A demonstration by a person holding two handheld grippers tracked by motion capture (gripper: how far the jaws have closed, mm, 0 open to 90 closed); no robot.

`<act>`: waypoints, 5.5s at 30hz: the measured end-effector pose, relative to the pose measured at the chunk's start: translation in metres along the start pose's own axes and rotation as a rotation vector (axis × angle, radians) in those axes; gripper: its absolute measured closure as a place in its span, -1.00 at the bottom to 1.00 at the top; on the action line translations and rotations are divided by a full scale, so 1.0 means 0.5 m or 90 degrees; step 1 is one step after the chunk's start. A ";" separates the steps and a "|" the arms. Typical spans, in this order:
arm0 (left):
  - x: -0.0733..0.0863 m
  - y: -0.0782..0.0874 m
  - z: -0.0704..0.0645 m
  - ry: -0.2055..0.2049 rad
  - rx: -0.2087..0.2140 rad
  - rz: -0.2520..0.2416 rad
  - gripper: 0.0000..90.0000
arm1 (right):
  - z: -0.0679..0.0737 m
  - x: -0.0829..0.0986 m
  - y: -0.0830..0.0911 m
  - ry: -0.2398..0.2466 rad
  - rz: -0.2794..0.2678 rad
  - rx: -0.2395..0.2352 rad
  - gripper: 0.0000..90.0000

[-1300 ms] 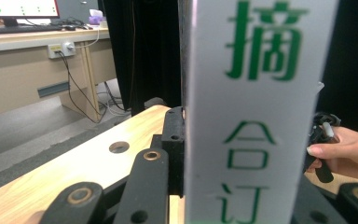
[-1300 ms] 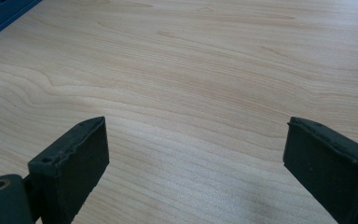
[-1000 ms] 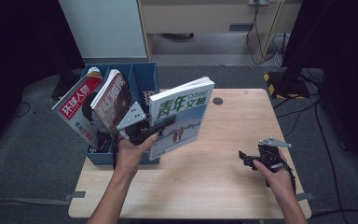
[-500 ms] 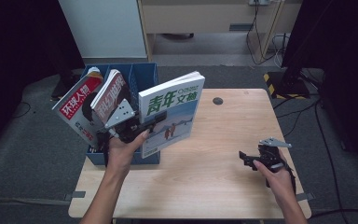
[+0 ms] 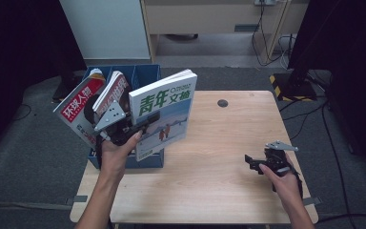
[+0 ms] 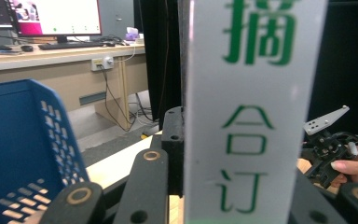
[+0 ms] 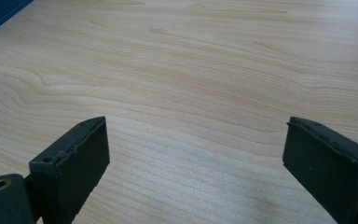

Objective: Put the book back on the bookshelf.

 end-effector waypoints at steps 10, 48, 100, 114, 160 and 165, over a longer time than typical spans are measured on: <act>-0.018 0.029 0.020 -0.004 -0.021 -0.009 0.64 | -0.003 0.001 0.001 -0.004 0.000 0.001 -0.83; -0.045 0.108 0.074 0.000 -0.133 -0.034 0.64 | -0.003 0.004 0.000 -0.009 0.004 0.004 -0.83; -0.027 0.053 0.097 0.007 -0.234 -0.031 0.64 | -0.010 0.007 0.003 -0.019 0.002 -0.002 -0.83; -0.009 0.026 0.113 0.013 -0.255 -0.020 0.64 | -0.013 0.007 0.004 -0.026 0.001 -0.002 -0.83; 0.058 -0.029 0.121 0.039 -0.249 -0.038 0.63 | -0.018 0.009 0.003 -0.026 0.003 -0.004 -0.83; 0.067 -0.028 0.121 0.051 -0.242 -0.050 0.63 | -0.016 0.009 0.003 -0.029 0.002 -0.004 -0.83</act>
Point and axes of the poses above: each handheld gripper's, and its own axes: y roughly backward along the jaws, x roughly out of its underside, z roughly to its left, the point moved 4 cm from there along -y, roughly forward along the jaws, and after that the axes turned 11 degrees about -z, right-handed, at the moved point
